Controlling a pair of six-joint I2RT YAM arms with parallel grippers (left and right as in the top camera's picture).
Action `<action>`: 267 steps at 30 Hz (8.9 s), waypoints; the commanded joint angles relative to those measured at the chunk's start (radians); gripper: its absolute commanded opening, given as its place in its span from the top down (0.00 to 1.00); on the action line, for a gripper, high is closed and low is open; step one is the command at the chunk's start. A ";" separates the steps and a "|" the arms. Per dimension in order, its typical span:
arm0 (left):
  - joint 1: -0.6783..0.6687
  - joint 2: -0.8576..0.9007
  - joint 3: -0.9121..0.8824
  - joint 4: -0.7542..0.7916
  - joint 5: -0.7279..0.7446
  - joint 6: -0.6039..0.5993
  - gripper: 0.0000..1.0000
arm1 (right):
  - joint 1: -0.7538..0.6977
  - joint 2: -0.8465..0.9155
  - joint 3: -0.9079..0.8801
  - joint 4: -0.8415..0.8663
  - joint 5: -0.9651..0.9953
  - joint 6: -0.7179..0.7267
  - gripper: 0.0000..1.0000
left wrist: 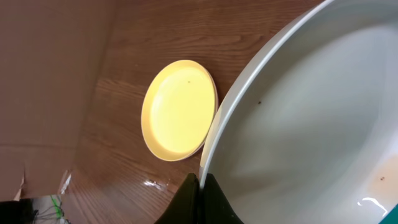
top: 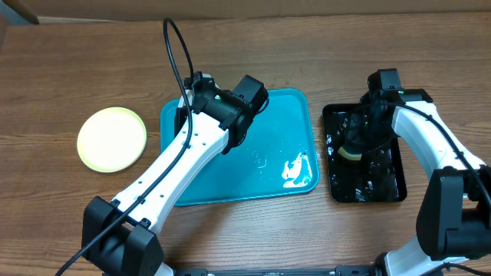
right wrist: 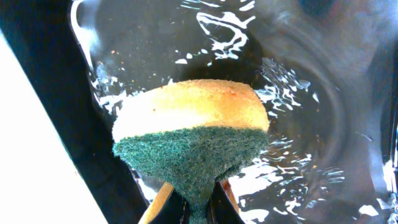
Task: Clean dirty plates on tray and stack at the side
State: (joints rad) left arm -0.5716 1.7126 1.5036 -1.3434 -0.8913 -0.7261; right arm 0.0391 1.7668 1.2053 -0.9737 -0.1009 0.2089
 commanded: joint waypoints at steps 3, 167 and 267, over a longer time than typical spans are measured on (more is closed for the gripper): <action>0.004 -0.035 -0.002 -0.007 -0.062 -0.075 0.96 | 0.000 -0.043 0.003 0.007 -0.024 -0.061 0.96; 0.557 -0.182 -0.288 0.285 1.221 0.556 0.80 | 0.072 -0.065 0.061 0.012 -0.048 -0.026 0.51; 0.558 -0.863 -0.475 0.229 0.958 0.558 0.00 | 0.038 -0.853 -0.193 -0.038 0.034 0.027 0.00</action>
State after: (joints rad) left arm -0.0082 0.9775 1.0981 -1.1397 0.0849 -0.1829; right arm 0.0784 1.0153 1.0622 -1.0164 -0.0959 0.2352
